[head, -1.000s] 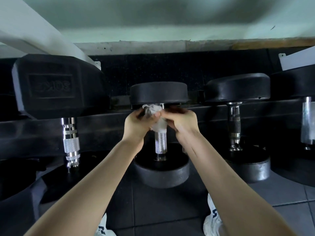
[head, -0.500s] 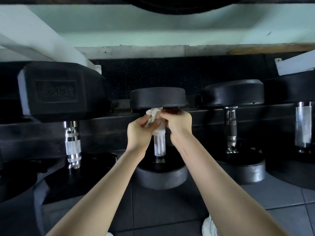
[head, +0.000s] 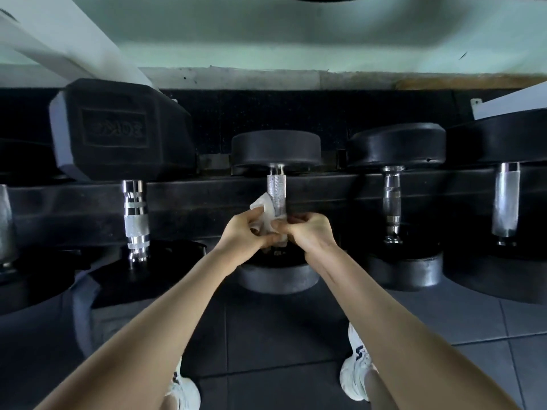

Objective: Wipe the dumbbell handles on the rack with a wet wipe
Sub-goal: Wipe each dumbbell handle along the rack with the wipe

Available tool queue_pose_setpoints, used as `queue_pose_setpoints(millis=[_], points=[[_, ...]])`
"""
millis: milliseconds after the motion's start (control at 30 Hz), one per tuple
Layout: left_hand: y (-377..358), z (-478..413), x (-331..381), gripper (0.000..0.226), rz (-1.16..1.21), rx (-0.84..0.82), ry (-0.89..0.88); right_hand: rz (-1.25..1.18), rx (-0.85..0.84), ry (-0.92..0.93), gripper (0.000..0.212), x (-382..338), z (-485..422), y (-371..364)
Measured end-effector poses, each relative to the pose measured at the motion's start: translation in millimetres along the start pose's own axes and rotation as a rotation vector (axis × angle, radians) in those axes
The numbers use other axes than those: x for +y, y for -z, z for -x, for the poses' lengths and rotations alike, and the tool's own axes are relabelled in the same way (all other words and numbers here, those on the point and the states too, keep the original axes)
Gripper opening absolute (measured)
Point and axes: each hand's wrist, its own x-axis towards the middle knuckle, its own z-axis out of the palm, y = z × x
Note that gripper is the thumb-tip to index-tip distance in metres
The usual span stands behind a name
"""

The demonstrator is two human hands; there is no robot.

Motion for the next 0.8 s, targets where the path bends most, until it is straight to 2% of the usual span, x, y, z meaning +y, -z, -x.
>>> queue_pose_setpoints(millis=[67,167,300,433,633,700,800], points=[[0.9,3.2,-0.4,0.078,0.015,-0.019,0.047,0.113,0.017,-0.011,0.022,-2.8,3.8,0.2],[6.2,12.7,5.3,0.074,0.007,0.026,0.002,0.245,0.114,0.02,0.023,-2.6,9.8,2.0],[15.8,33.9,6.6,0.043,-0.015,0.058,-0.112,0.117,0.254,0.068,0.022,3.9,34.6,1.9],[37.3,56.6,10.9,0.044,0.039,0.025,-0.1,-0.111,0.275,0.104,0.017,-10.0,77.2,-5.8],[95.9,118.9,28.7,0.017,0.199,-0.095,-0.129,-0.055,0.197,0.161,0.022,-27.9,153.9,-40.0],[115.1,139.5,27.8,0.02,0.145,-0.04,-0.126,-0.028,0.149,0.169,0.023,-34.3,174.6,-55.7],[144.0,160.9,24.9,0.032,-0.004,0.176,-0.11,0.009,0.119,0.2,0.02,-45.7,197.6,-78.8]])
